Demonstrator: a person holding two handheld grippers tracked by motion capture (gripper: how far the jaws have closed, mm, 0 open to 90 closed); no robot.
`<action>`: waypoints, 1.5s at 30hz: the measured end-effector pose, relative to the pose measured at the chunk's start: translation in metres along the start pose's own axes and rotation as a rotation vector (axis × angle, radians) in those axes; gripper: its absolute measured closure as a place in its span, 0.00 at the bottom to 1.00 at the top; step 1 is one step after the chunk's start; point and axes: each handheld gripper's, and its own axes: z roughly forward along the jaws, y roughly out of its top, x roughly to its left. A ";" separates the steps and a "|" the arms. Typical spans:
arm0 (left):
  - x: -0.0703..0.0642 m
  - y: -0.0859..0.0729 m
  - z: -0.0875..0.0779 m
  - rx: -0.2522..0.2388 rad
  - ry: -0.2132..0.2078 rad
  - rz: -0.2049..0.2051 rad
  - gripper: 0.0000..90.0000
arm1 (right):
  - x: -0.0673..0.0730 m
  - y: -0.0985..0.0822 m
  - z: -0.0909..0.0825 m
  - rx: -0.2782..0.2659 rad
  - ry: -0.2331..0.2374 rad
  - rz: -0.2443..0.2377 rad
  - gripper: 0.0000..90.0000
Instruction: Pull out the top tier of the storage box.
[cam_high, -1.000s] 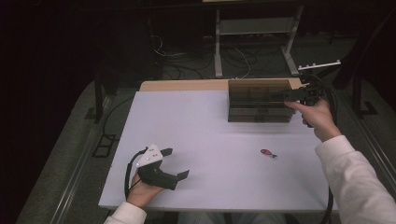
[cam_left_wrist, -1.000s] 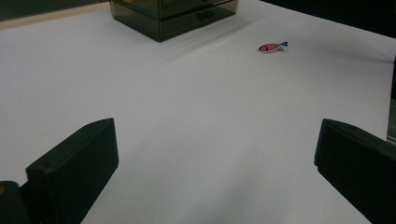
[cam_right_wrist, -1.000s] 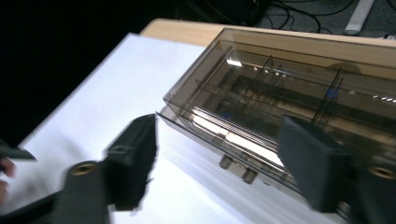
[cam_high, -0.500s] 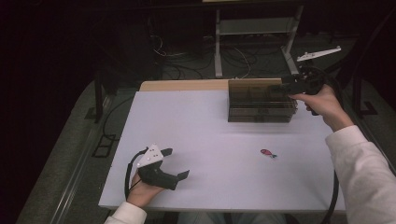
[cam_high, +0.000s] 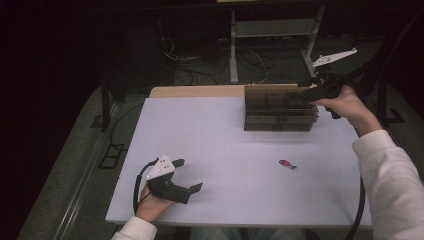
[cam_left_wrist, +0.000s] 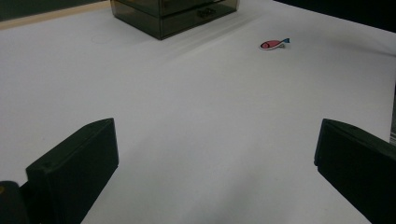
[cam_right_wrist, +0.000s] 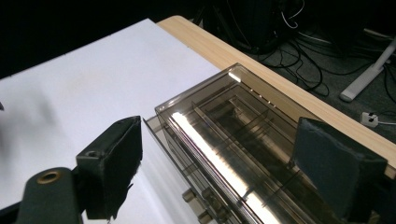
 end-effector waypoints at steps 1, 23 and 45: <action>0.000 0.000 0.000 -0.001 0.002 0.001 0.00 | -0.001 0.000 0.001 0.004 0.001 -0.010 0.18; 0.000 0.000 0.000 0.003 -0.003 0.001 0.00 | -0.006 -0.008 0.021 0.134 0.043 -0.158 0.21; -0.001 0.000 0.001 0.006 -0.007 0.007 0.00 | 0.006 -0.014 0.041 0.257 0.126 -0.312 0.28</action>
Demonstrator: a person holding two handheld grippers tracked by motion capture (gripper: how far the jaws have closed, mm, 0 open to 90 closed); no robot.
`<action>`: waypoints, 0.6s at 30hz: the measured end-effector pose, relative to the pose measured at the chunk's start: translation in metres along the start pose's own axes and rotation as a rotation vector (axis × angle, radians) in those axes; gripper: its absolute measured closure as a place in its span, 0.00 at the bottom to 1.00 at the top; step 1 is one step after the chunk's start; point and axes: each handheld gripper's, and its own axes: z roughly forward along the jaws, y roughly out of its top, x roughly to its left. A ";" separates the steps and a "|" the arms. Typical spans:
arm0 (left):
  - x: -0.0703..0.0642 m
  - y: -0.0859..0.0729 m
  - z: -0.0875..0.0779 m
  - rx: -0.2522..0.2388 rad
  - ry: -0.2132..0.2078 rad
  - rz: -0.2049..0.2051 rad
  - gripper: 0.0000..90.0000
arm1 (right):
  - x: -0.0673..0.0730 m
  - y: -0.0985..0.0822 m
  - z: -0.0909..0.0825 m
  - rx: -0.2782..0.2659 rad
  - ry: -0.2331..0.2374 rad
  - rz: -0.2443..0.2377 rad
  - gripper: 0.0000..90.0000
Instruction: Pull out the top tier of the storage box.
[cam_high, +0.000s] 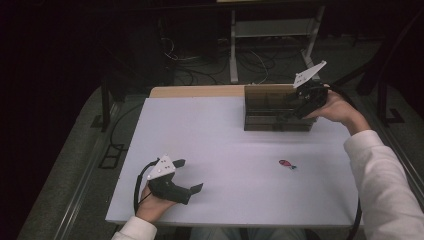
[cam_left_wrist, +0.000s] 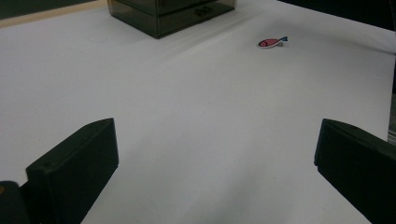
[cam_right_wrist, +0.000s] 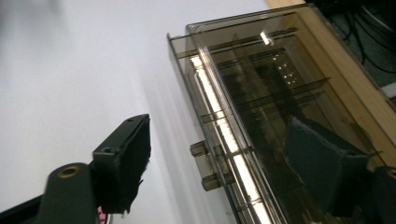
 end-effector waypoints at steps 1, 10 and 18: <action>0.000 0.000 0.000 0.000 0.001 0.000 0.00 | 0.000 0.000 0.001 0.002 0.005 -0.006 0.29; 0.000 0.000 0.000 0.000 0.000 0.000 0.00 | 0.001 -0.001 0.009 0.021 0.049 -0.054 0.38; 0.000 0.000 0.000 0.000 0.000 0.000 0.00 | -0.001 -0.003 0.013 0.037 0.041 -0.087 0.59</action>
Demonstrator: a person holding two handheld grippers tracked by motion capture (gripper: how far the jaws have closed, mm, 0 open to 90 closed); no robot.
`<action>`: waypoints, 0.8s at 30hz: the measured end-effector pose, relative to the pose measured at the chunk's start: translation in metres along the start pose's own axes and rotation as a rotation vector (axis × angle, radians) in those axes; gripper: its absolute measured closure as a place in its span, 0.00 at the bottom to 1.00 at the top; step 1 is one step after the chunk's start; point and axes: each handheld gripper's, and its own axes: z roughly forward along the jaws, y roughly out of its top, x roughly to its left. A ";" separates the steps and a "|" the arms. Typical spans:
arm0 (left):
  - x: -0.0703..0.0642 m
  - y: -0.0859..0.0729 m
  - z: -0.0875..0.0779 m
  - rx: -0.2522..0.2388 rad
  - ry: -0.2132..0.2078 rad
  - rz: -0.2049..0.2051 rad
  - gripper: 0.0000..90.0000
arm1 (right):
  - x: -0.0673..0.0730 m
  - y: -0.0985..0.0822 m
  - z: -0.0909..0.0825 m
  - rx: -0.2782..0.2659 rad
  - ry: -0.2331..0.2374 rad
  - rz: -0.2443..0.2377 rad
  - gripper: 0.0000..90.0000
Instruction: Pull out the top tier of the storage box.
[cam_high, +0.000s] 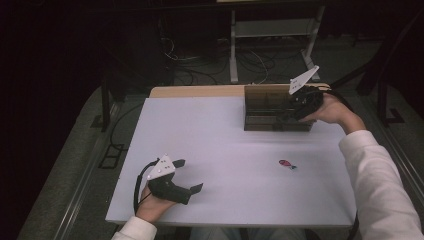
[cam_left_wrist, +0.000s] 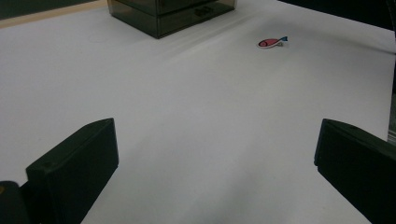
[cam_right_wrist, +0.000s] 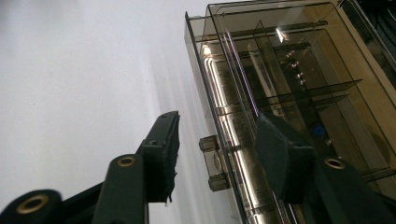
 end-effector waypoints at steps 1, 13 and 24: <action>0.000 0.000 0.000 0.000 0.001 0.000 0.00 | 0.000 0.000 0.001 0.003 0.003 0.001 0.61; 0.000 0.000 0.000 0.001 0.004 -0.002 0.00 | -0.008 -0.007 0.011 0.039 0.042 0.013 0.80; -0.001 0.000 -0.001 -0.002 0.003 -0.003 0.00 | -0.020 -0.015 0.016 0.001 0.107 0.058 0.94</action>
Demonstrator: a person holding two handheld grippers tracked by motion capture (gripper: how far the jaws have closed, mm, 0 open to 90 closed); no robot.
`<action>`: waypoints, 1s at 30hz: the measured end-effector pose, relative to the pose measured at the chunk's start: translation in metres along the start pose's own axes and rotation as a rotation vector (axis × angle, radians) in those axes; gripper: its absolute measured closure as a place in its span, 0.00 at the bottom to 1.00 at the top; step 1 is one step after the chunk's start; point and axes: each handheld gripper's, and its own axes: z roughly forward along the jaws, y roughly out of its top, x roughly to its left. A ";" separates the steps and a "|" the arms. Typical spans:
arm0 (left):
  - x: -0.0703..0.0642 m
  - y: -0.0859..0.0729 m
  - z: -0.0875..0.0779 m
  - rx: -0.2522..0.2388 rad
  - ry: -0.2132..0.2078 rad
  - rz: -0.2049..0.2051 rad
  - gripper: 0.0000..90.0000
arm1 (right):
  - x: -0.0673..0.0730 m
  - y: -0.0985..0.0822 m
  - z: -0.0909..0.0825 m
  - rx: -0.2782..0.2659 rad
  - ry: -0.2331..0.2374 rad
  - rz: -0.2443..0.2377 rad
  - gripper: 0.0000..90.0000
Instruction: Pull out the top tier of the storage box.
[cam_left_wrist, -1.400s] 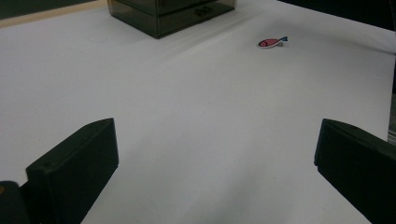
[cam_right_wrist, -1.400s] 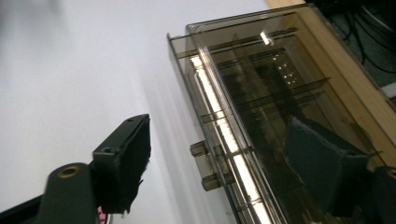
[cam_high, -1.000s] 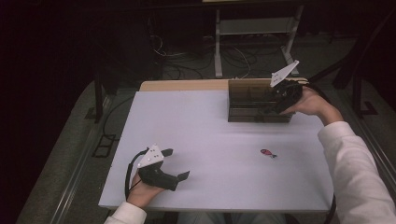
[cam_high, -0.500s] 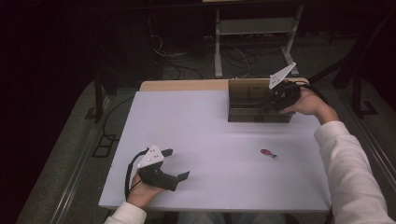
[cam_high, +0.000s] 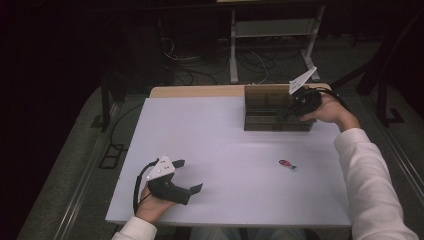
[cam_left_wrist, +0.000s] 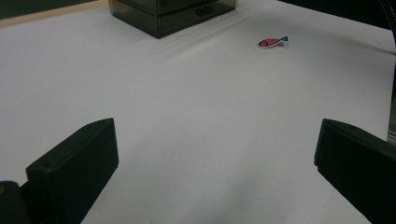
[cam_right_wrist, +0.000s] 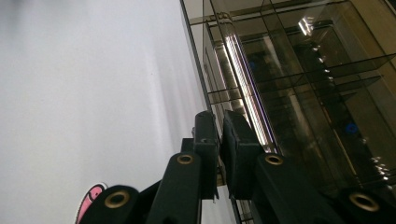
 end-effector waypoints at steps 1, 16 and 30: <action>0.000 0.000 0.000 0.000 -0.001 0.001 0.00 | -0.001 0.000 0.000 -0.003 0.007 -0.002 0.94; 0.000 0.000 0.001 0.002 -0.005 0.002 0.00 | 0.004 0.000 -0.001 0.010 0.027 -0.063 0.96; -0.001 0.000 0.001 0.001 -0.008 0.001 0.00 | 0.018 -0.004 -0.002 0.006 0.034 -0.077 0.97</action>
